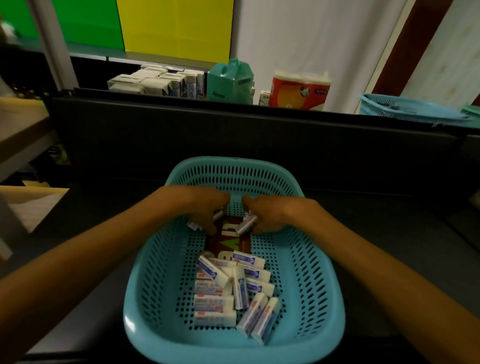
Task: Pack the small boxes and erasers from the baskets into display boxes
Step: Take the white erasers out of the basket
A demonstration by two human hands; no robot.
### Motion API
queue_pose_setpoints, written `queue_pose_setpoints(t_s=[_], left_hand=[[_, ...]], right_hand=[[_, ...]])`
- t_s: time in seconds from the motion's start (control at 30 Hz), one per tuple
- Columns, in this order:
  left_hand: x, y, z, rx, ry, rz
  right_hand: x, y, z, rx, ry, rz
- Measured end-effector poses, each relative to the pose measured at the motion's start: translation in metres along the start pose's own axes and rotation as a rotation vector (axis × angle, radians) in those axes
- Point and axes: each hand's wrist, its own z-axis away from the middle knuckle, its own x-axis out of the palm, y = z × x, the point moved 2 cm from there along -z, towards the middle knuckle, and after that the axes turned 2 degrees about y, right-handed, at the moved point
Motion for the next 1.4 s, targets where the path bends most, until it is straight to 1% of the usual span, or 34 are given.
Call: queue_pose_setpoints(t_s=[0.13, 0.23, 0.33, 0.43, 0.53, 0.63, 0.73, 0.9, 1.07, 1.2, 1.3, 1.4], left_hand=[[0.0, -0.008, 0.002, 0.003, 0.024, 0.024], [-0.003, -0.011, 0.004, 0.032, 0.051, 0.058], [-0.012, -0.009, 0.008, 0.085, 0.142, 0.1], [-0.026, -0.006, 0.019, 0.113, 0.255, 0.197], [-0.043, 0.004, 0.036, 0.141, 0.357, 0.251], [-0.058, 0.019, 0.053, 0.192, 0.411, 0.335], [-0.071, 0.041, 0.068, 0.274, 0.456, 0.392], [-0.083, 0.1, 0.08, 0.372, 0.526, 0.35], [-0.084, 0.175, 0.077, 0.39, 0.509, 0.252], [-0.08, 0.249, 0.065, 0.377, 0.532, 0.186], [-0.071, 0.311, 0.048, 0.415, 0.523, 0.155], [-0.059, 0.374, 0.027, 0.473, 0.504, 0.185]], right_hand=[[0.0, 0.002, -0.002, -0.02, -0.013, -0.013], [-0.001, 0.005, 0.0, -0.035, 0.033, -0.122], [-0.007, 0.008, 0.007, -0.051, 0.153, -0.239], [-0.016, 0.012, 0.024, -0.076, 0.289, -0.344], [-0.028, 0.019, 0.051, -0.054, 0.439, -0.484], [-0.034, 0.03, 0.083, -0.038, 0.608, -0.514], [-0.031, 0.047, 0.116, -0.011, 0.711, -0.554], [0.008, 0.091, 0.161, 0.085, 0.76, -0.546], [0.067, 0.143, 0.213, 0.174, 0.734, -0.57], [0.111, 0.19, 0.266, 0.255, 0.723, -0.561], [0.142, 0.228, 0.308, 0.308, 0.702, -0.542], [0.17, 0.264, 0.352, 0.361, 0.695, -0.549]])
